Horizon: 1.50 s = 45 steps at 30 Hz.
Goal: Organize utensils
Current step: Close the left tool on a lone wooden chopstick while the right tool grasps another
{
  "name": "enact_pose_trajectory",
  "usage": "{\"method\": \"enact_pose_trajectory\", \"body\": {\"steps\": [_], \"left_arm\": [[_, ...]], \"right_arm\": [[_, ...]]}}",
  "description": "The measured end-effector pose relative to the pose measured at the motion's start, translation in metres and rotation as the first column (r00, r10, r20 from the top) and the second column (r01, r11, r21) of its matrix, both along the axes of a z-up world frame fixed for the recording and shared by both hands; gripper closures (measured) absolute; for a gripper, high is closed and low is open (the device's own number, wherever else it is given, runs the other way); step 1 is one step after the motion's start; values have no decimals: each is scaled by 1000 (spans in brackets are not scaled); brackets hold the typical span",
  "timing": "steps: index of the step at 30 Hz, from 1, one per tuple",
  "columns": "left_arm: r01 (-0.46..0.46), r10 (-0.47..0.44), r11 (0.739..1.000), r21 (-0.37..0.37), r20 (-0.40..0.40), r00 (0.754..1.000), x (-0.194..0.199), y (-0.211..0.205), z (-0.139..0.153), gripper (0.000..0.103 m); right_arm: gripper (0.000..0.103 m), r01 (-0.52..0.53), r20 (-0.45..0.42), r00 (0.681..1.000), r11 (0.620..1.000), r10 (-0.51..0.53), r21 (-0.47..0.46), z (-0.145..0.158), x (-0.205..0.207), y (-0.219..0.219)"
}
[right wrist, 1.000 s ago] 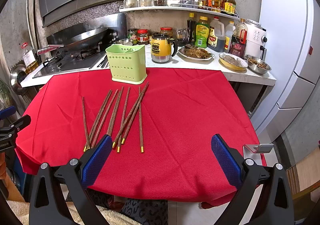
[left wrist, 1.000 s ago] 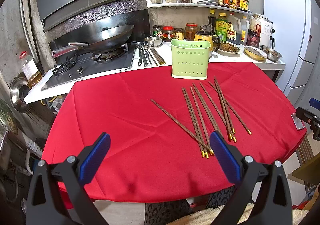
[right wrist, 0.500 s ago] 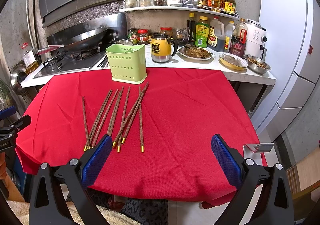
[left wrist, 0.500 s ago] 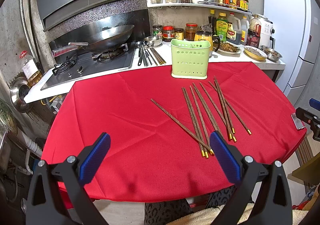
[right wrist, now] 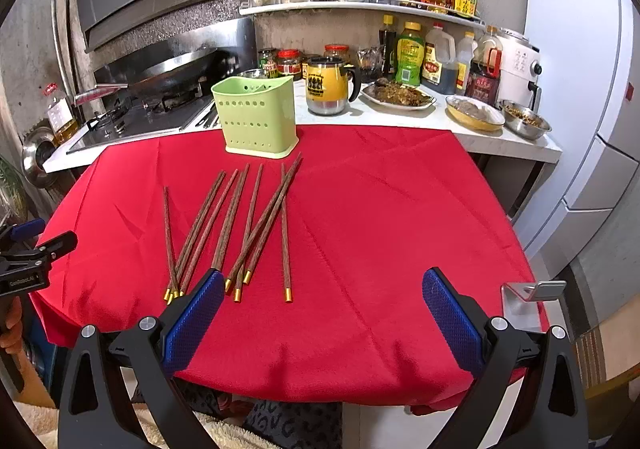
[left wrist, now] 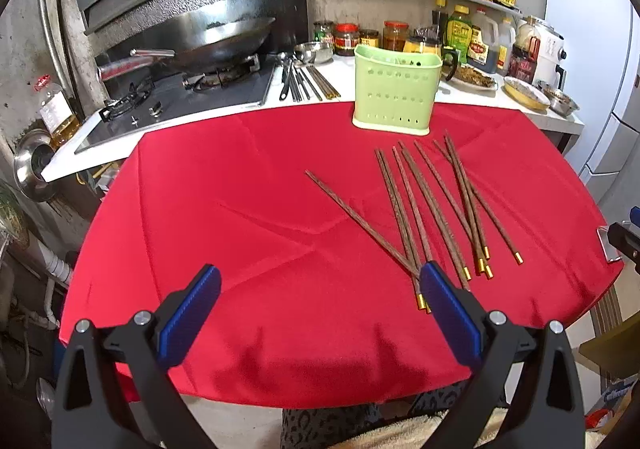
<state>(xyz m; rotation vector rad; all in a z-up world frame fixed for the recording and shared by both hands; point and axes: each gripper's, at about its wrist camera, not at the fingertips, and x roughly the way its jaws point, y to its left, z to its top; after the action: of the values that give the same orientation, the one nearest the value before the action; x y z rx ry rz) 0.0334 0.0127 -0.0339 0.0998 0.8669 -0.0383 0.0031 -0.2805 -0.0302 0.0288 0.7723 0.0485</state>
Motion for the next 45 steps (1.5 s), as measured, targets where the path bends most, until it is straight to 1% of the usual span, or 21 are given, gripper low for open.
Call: {"method": "enact_pose_trajectory", "body": {"steps": [4,7,9,10,12,16,17,19,21,23,29,32,35,38,43,45], "left_arm": [[-1,0,1000,-26,-25,1000,12,1,-13,6],[1,-2,999,-33,-29,1000,19,1,-23,6],[10,-12,999,-38,-49,999,25,-2,-30,6],[10,-14,999,-46,-69,998,29,-2,-35,6],[3,-8,999,-51,-83,997,34,-4,-40,6],[-15,16,1000,9,-74,997,43,-13,-52,6],[-14,15,1000,11,-74,997,45,-14,-53,6],[-7,7,1000,-3,-93,996,49,-18,-58,6],[5,-9,999,-34,-125,992,55,-23,-65,6],[0,-7,999,-44,-141,990,61,-26,-70,6],[-30,26,999,-23,-181,983,82,-33,-88,6],[-41,43,999,14,-196,980,90,-34,-96,6],[-39,43,999,23,-196,980,90,-30,-98,6],[-31,40,998,52,-188,981,88,-24,-97,6],[-30,45,996,82,-186,981,85,-7,-97,6],[-28,43,997,79,-201,979,85,-1,-100,6]], "right_arm": [[6,-3,1,1000,1000,3,30,-10,10,-1],[6,-6,39,999,999,4,52,-16,16,-2],[6,-3,46,999,998,1,58,-22,21,-2],[6,-6,32,999,998,4,63,-26,25,-3],[6,-18,10,1000,998,18,65,-33,32,-1],[6,-43,-33,998,999,44,31,-50,45,6],[6,-47,-41,998,998,49,30,-53,47,7],[6,-67,-59,996,997,69,38,-59,52,9],[6,-77,-77,994,996,80,36,-65,57,10],[6,-84,-89,992,996,87,36,-70,61,11],[6,-88,-105,990,995,93,54,-78,67,8],[6,-84,-113,989,995,90,57,-79,70,8],[6,-79,-123,989,994,87,70,-82,71,6],[6,-76,-133,987,994,86,81,-85,73,7],[6,-96,-145,984,993,105,69,-90,76,17],[6,-105,-137,984,992,114,66,-90,76,21]]}}
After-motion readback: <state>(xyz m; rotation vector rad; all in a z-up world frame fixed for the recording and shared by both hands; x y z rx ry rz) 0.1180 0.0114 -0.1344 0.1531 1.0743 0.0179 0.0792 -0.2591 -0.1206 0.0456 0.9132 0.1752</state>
